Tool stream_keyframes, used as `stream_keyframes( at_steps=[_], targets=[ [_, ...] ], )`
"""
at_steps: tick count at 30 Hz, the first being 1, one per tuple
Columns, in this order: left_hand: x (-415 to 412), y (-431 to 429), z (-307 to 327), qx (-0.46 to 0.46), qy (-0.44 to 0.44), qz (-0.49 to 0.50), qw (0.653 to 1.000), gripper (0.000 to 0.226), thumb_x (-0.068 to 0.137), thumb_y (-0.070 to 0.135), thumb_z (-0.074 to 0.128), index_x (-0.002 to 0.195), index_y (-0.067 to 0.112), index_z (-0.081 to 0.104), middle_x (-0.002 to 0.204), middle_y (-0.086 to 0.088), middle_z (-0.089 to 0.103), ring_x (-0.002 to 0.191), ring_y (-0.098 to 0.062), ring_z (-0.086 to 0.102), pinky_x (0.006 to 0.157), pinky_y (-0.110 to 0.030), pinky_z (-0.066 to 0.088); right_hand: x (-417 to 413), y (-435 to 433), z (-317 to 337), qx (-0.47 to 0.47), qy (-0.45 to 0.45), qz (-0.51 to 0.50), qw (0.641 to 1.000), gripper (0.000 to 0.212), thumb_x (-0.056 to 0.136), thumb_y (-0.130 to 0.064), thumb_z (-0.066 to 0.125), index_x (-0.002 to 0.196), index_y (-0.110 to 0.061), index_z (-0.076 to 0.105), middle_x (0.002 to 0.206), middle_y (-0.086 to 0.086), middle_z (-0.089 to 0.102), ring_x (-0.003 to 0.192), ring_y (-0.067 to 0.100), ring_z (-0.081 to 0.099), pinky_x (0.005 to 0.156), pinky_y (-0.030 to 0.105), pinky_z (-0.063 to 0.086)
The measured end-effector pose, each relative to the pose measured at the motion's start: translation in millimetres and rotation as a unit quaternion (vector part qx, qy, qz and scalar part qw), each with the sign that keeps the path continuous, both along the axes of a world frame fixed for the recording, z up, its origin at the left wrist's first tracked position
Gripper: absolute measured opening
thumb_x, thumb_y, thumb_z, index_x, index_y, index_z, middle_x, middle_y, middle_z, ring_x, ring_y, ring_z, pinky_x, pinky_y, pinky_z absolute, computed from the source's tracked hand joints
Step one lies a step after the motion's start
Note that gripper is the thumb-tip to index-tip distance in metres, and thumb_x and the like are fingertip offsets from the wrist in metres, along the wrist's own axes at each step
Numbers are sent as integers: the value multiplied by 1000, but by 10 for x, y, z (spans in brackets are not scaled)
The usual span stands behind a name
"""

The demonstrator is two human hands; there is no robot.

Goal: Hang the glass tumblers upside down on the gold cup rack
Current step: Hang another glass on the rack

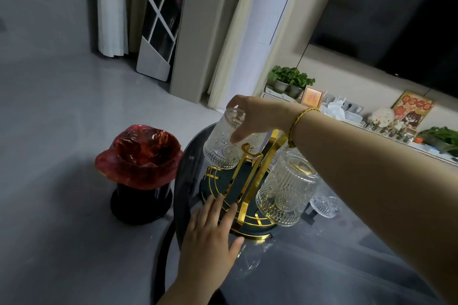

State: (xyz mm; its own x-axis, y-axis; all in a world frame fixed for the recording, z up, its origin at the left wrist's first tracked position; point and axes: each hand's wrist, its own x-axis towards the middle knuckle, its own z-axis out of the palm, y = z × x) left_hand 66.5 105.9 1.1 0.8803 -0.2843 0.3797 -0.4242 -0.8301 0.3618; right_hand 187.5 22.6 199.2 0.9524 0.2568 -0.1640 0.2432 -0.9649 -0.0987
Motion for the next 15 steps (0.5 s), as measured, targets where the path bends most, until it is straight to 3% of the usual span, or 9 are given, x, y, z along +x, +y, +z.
stream_keyframes(
  at_steps=[6,9,10,12,13,15],
  targets=[
    [1,-9,-2,3,-5,5,1000,67,42,49,84,101,22,67,108,-6,70,100,-23,65,78,-38,53,20,4,-75,6,1,12,1000,78,64,-26,74,128,-13,32,127,10,48,95,16,42,77,25,36],
    [2,-4,-3,-8,12,5,1000,66,46,49,83,104,22,66,112,-7,68,104,-24,63,83,-39,50,30,-11,-86,7,-3,10,1000,81,63,-27,74,131,-14,31,131,9,46,108,21,45,81,25,34],
    [-2,1,-1,-7,23,0,1000,66,53,49,80,110,23,62,120,-8,63,112,-26,58,90,-41,45,35,-12,-89,6,-4,10,1000,82,64,-28,74,131,-14,30,133,9,45,112,22,45,82,24,34],
    [-2,-10,-29,-38,36,-15,999,64,77,48,61,133,27,37,147,-6,31,137,-26,24,109,-39,13,38,-11,-93,-5,-8,10,1000,85,63,-30,74,133,-15,28,136,8,44,119,25,42,89,27,35],
    [11,-15,-74,-62,27,-15,998,62,85,48,48,138,30,22,153,-2,13,141,-21,6,108,-33,-3,36,-12,-92,-17,-13,10,1000,86,63,-33,74,134,-17,27,136,7,43,121,26,40,94,31,35],
    [37,-25,-134,-66,26,-10,997,61,89,49,38,140,32,11,155,2,1,141,-17,-7,104,-29,-13,18,-25,-80,-41,-22,9,999,89,62,-40,72,135,-21,25,136,5,44,123,26,34,100,39,34]
  ],
)
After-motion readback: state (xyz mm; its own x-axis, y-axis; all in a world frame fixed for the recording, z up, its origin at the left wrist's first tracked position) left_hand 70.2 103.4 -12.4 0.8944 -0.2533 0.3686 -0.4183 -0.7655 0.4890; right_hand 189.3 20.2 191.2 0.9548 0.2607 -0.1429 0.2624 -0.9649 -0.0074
